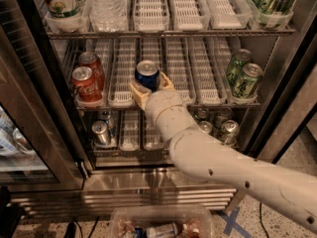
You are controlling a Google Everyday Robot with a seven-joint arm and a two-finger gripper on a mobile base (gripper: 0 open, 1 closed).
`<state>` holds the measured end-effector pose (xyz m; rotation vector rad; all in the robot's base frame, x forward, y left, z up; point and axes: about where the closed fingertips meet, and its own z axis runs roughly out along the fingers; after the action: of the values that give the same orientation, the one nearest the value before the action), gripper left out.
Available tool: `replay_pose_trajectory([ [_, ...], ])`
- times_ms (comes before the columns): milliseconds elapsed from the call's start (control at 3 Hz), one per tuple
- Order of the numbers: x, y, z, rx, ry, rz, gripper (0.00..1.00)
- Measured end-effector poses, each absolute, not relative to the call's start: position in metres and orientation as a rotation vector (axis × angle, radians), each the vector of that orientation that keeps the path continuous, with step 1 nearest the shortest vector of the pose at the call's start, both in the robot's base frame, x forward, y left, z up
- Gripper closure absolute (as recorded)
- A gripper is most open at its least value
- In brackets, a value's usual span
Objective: Pick pepsi can from middle shelf of fridge
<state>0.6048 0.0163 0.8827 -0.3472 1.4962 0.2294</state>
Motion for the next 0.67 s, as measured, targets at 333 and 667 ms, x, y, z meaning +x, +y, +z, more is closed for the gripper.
replay_pose_trajectory([
  [333,0.568,0.016,0.87,-0.409,1.569,0.299,1.0],
  [667,0.546,-0.005,0.873,-0.457,1.628,0.33,1.0],
])
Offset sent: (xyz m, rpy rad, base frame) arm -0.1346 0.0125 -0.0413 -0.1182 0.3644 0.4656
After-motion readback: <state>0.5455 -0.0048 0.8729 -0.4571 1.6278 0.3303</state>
